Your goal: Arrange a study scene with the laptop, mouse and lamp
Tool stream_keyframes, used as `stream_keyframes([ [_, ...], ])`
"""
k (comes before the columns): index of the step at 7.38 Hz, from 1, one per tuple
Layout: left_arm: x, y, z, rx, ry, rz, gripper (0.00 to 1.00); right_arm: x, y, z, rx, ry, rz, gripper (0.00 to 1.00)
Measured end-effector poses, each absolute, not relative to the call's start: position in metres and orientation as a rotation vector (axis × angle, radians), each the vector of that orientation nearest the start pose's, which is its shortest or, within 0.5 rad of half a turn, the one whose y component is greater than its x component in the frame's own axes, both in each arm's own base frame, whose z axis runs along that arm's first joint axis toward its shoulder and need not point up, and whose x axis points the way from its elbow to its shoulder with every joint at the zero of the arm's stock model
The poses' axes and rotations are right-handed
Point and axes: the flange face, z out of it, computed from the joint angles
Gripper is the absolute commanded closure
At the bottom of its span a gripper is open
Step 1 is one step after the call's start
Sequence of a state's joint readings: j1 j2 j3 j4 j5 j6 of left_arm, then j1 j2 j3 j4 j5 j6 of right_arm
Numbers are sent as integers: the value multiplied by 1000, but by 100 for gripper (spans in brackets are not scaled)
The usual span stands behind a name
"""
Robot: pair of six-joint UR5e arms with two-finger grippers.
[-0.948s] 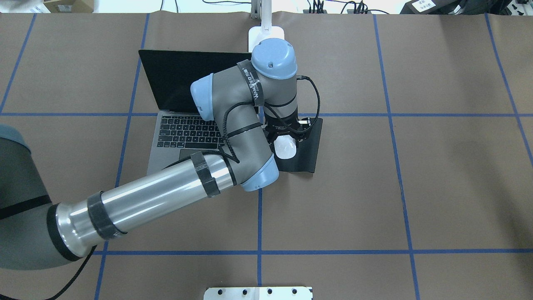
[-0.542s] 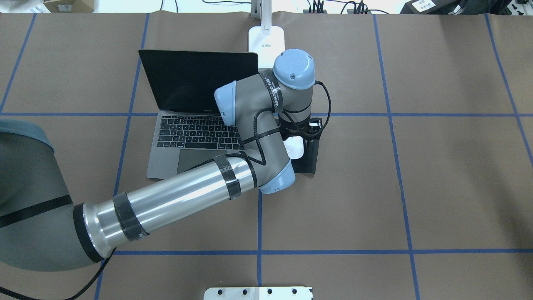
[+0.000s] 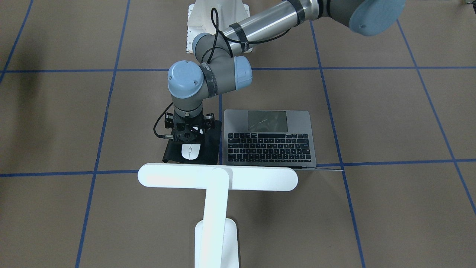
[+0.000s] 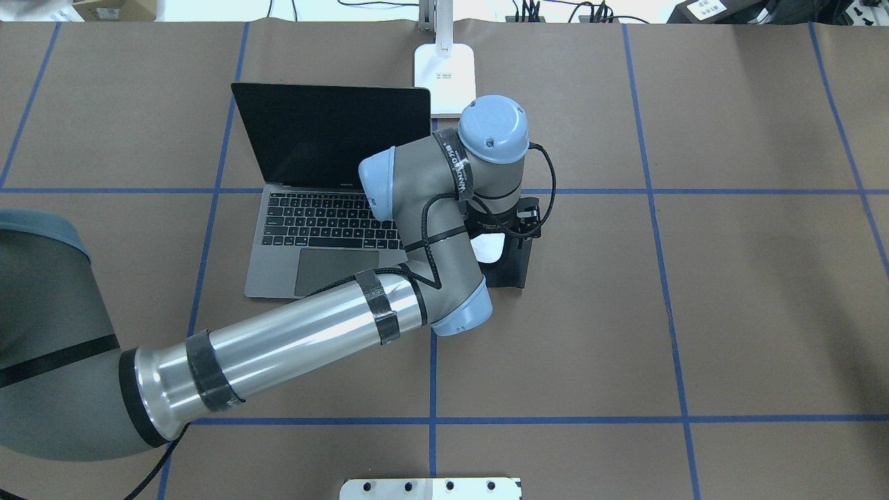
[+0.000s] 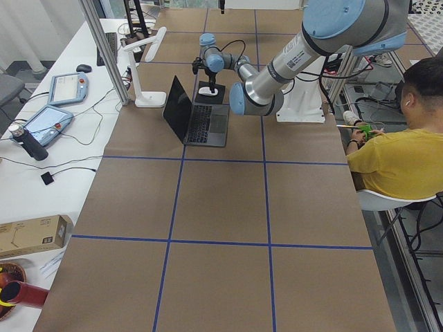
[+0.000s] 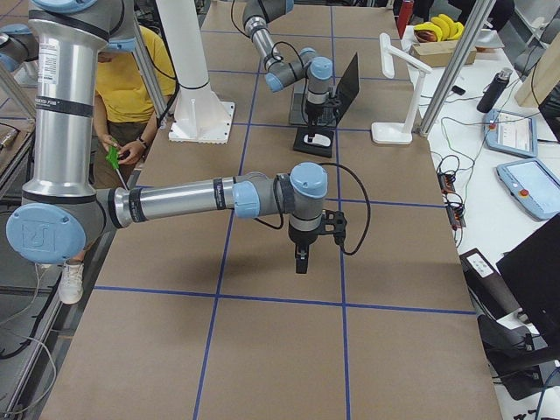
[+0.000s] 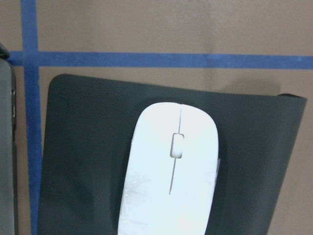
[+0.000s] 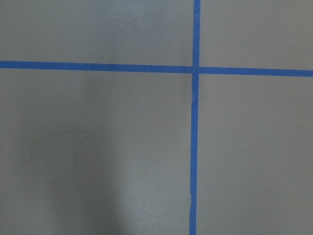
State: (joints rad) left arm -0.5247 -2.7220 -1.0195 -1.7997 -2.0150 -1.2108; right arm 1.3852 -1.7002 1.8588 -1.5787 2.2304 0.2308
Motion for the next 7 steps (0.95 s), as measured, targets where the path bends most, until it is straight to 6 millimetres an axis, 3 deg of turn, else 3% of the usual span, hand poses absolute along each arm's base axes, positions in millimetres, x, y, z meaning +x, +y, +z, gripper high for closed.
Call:
stream_keyframes([
  [1,666,-498,106,-26,928,29,0,-11,-448,586,5,-673,-9,0],
  [2,634,-495,116,-28,940,21,0,-11,-448,587,4,-672,-12,0],
  [5,481,-464,186,57,974,66,0,-7,-444,593,-3,-668,-10,0],
  [7,382,-449,229,139,892,178,0,8,-442,606,9,-663,-43,0],
])
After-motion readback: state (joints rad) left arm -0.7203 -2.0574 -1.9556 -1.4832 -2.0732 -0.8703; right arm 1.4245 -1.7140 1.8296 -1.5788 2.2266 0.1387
